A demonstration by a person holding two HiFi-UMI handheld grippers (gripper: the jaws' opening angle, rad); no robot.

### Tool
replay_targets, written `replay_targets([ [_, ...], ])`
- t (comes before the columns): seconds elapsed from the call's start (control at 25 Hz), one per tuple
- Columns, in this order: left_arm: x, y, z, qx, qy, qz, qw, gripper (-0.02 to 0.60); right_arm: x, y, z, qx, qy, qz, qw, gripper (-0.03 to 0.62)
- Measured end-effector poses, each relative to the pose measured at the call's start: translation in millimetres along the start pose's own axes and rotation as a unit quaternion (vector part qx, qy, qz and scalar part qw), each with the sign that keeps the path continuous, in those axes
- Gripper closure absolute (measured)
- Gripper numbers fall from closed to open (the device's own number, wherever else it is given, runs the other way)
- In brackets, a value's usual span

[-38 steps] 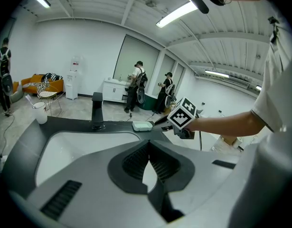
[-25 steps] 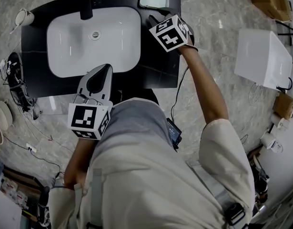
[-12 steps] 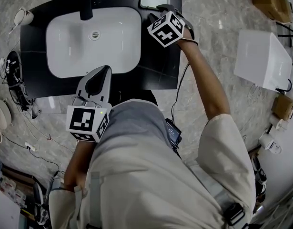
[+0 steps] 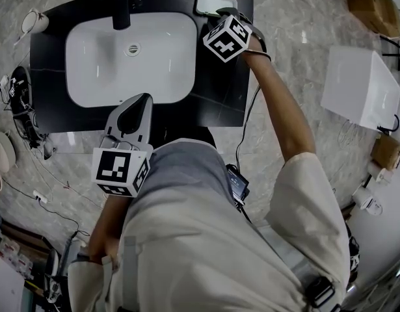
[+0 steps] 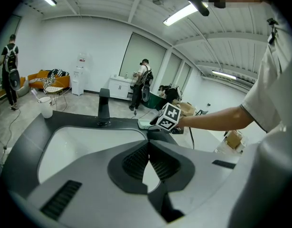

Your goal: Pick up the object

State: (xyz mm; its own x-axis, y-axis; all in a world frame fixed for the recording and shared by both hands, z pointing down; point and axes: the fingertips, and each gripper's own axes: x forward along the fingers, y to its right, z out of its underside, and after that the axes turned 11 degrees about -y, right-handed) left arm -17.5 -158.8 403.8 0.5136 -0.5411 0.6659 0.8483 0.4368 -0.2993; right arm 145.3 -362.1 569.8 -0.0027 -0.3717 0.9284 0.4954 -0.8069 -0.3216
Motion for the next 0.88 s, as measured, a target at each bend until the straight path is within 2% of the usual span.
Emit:
replay_targets([
  [0.36,2.2,-1.7,-1.5,-0.006,0.001,-0.003,1.0,0.575,10.9,1.3,0.2,-0.026,-0.02,-0.001,0.999,0.454],
  [0.88,4.4,-7.3,1.6,-0.023,-0.002,-0.003,0.9997,0.575,20.8,0.1,-5.3,-0.027,-0.032,-0.011,0.999,0.457],
])
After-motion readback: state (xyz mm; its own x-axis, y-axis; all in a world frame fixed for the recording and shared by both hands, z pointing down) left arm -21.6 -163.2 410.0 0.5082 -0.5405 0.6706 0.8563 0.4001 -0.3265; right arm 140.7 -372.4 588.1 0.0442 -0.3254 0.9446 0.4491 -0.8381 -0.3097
